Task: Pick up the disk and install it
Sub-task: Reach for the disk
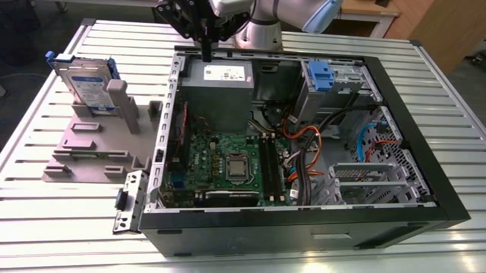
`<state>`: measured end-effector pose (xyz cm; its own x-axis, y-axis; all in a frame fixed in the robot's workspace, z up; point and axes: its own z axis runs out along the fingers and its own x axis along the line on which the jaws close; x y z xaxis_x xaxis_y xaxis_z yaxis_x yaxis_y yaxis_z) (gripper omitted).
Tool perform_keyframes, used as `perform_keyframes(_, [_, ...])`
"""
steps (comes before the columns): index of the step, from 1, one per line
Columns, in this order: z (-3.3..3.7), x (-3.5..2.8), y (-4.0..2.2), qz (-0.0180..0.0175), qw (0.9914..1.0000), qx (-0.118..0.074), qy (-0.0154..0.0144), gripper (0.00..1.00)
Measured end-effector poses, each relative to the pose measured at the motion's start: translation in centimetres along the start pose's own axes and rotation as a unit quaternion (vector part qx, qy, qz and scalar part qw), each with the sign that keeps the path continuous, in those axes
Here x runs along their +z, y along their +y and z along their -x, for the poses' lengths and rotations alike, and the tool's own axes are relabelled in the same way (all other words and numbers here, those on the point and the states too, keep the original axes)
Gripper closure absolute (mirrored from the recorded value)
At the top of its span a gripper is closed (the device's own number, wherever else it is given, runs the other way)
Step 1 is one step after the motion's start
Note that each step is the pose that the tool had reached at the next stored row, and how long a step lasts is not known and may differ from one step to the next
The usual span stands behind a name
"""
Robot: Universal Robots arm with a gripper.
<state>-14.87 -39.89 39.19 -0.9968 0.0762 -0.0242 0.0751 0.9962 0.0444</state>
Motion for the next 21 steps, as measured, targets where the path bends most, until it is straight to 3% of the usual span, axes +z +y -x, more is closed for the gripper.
perform_keyframes(21, [-0.81, -0.01, -0.06, 0.0, 1.0, 0.0, 0.0, 0.89])
